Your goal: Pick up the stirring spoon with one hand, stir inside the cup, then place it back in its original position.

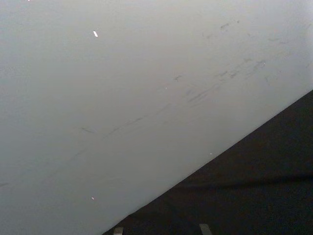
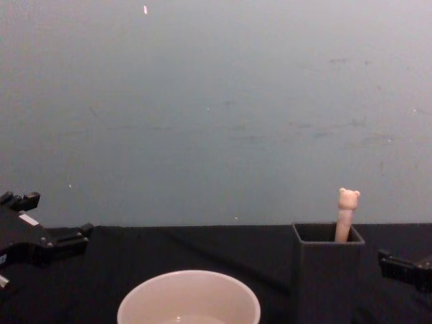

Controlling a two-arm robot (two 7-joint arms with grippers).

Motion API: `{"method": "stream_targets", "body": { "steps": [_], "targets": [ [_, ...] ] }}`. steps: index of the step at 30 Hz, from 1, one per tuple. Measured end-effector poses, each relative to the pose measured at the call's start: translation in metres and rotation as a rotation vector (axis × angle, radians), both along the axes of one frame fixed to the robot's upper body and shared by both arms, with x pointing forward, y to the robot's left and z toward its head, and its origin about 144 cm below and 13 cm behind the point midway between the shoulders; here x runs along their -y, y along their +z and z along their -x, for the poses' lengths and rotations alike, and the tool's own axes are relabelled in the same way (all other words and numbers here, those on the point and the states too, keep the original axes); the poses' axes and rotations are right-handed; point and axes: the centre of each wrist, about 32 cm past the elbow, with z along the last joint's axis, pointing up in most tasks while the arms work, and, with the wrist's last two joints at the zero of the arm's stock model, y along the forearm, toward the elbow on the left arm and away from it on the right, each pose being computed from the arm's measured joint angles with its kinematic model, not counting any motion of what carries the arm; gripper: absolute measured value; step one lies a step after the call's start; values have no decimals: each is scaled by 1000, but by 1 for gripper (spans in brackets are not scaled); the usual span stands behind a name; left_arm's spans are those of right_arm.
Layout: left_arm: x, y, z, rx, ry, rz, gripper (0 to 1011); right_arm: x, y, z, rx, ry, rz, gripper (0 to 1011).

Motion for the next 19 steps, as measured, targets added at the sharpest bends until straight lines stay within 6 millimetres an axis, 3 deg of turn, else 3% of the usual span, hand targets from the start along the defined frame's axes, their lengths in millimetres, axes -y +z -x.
{"method": "stream_targets", "body": {
  "steps": [19],
  "targets": [
    [0, 0, 0, 0, 0, 0, 1001, 0, 0, 0, 0, 0, 0, 1000]
  ]
}}
